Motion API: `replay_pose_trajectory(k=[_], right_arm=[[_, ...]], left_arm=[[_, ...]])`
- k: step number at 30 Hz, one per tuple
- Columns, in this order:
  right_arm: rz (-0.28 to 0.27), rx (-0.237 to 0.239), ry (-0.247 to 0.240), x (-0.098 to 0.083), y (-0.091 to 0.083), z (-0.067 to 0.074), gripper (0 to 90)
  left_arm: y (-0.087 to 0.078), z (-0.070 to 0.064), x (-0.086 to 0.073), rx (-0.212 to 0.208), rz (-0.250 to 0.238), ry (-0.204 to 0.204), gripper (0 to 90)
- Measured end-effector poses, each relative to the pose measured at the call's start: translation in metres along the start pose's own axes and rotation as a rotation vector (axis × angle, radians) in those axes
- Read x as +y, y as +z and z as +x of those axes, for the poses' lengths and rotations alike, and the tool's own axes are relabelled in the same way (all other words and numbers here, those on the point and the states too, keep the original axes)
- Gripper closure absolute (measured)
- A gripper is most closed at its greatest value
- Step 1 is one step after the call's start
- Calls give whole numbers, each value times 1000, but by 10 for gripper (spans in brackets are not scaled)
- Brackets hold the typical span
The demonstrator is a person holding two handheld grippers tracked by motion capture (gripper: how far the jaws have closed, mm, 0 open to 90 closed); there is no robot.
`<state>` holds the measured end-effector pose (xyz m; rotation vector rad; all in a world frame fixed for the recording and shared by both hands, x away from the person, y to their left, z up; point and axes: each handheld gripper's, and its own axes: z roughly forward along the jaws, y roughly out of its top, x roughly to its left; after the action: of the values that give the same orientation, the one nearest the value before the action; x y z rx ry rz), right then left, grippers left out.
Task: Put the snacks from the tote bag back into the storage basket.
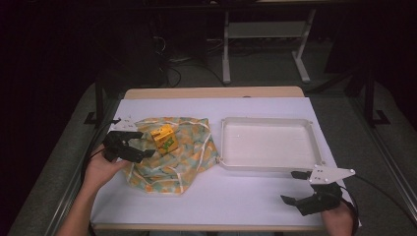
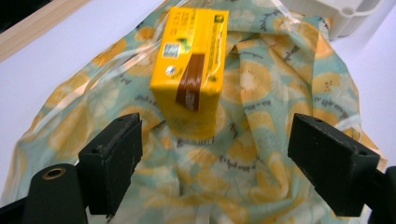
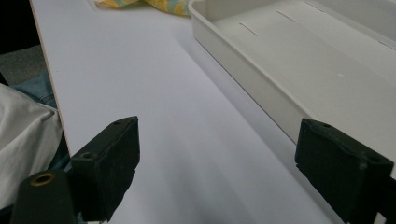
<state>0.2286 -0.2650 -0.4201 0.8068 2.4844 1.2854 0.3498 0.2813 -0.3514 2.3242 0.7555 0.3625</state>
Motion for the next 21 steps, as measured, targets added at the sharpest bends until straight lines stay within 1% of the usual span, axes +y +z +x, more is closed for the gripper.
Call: replay_pose_trajectory(k=[6, 7, 8, 10, 11, 12, 13, 15, 16, 18, 19, 21], right_arm=[[4, 5, -2, 0, 1, -1, 135], [4, 5, -2, 0, 1, -1, 135], [6, 7, -3, 0, 1, -1, 135], [5, 7, -5, 0, 1, -1, 135], [3, 10, -2, 0, 1, -1, 135], [3, 8, -2, 0, 1, -1, 135], [3, 8, -2, 0, 1, -1, 135], [5, 8, 1, 0, 1, -1, 135], [6, 9, -1, 0, 1, -1, 135], [8, 12, -4, 0, 1, -1, 135], [7, 16, -12, 0, 2, 0, 135], [8, 16, -9, 0, 2, 0, 135]], left_arm=[[11, 6, 16, 20, 55, 45, 175], [14, 7, 18, 20, 63, 38, 175], [16, 9, 20, 23, 72, 47, 175], [21, 10, 24, 12, 93, 48, 174], [24, 11, 25, 13, 103, 57, 175], [28, 12, 28, 1, 119, 64, 175], [28, 12, 28, 1, 119, 64, 175], [33, 13, 30, -13, 135, 65, 175], [36, 14, 31, -13, 143, 70, 175], [39, 16, 33, -37, 149, 65, 175], [41, 16, 34, -42, 147, 59, 184], [43, 18, 37, -49, 156, 64, 198]])
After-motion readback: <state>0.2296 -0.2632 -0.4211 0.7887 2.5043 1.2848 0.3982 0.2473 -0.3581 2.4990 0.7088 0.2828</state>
